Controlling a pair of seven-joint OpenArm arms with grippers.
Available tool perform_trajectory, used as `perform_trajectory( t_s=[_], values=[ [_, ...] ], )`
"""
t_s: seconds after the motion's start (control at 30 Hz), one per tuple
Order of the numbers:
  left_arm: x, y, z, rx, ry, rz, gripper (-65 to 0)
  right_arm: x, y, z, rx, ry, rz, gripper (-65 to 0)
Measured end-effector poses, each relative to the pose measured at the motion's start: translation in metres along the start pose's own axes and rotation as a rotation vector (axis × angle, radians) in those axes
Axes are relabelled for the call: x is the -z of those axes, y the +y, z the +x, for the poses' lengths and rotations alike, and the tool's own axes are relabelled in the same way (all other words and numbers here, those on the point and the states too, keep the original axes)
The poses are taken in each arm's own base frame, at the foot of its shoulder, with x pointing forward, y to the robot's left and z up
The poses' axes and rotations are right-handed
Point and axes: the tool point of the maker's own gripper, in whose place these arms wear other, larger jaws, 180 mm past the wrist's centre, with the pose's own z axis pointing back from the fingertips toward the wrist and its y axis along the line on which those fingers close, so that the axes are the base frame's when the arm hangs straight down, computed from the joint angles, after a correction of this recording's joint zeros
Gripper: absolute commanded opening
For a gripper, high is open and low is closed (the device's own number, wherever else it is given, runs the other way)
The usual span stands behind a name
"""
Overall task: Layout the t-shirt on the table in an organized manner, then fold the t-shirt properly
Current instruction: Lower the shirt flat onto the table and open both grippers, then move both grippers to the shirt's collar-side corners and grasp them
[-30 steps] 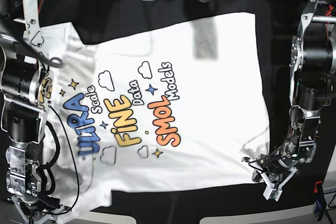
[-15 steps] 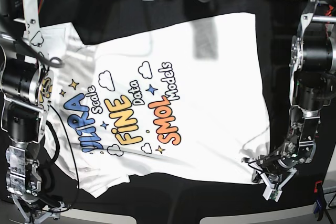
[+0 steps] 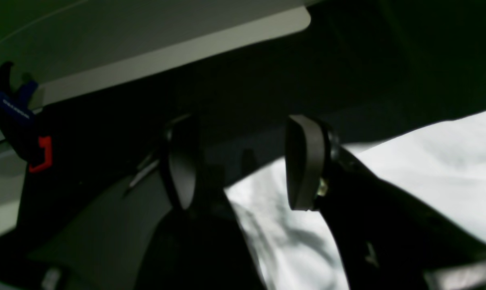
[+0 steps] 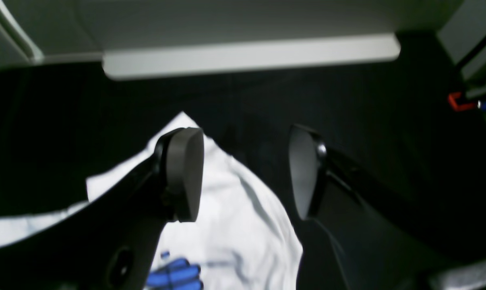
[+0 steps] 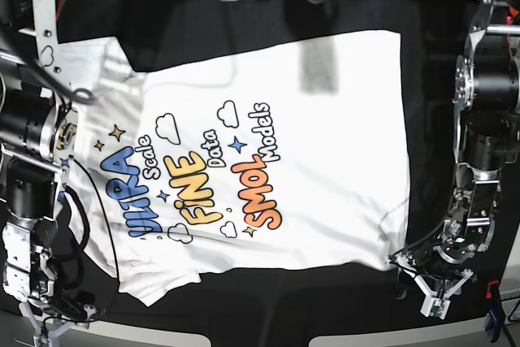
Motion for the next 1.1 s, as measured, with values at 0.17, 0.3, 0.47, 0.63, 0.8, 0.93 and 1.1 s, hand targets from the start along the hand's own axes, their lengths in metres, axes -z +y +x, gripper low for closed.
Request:
perform_trajectory(
  t_s=[0.17, 0.3, 0.47, 0.63, 0.8, 0.93, 1.1],
  values=[
    [-0.001, -0.008, -0.024, -0.197, 0.135, -0.024, -33.2, -0.005, 0.007, -0.013, -0.022, 0.051, 0.127, -32.3],
    [-0.002, -0.01, -0.024, -0.264, 0.12, -0.031, -33.2, -0.01, 0.005, -0.036, -0.034, 0.073, 0.21, -32.5],
    [-0.007, -0.024, -0.047, -0.349, 0.265, -0.078, -33.2, -0.026, 0.015, -0.083, -0.105, 0.141, 0.346, -32.5],
    [-0.026, -0.066, -0.065, -0.258, 0.379, -0.333, -33.3, -0.049, 0.014, -0.107, -0.173, 0.149, 0.364, -32.5],
    [-0.044, -0.088, -0.077, -0.249, 0.366, -0.397, -33.4, -0.083, 0.03, -0.135, -0.337, 0.158, 0.378, -32.5],
    [-0.075, -0.116, -0.096, -0.176, 0.37, -0.443, -33.4, -0.114, 0.052, -0.159, -0.446, 0.166, 0.414, -32.5],
    [-0.123, -0.152, -0.081, -0.135, 0.275, -0.456, -33.4, -0.157, 0.063, -0.196, -0.608, 0.214, 0.419, -32.5]
  ],
)
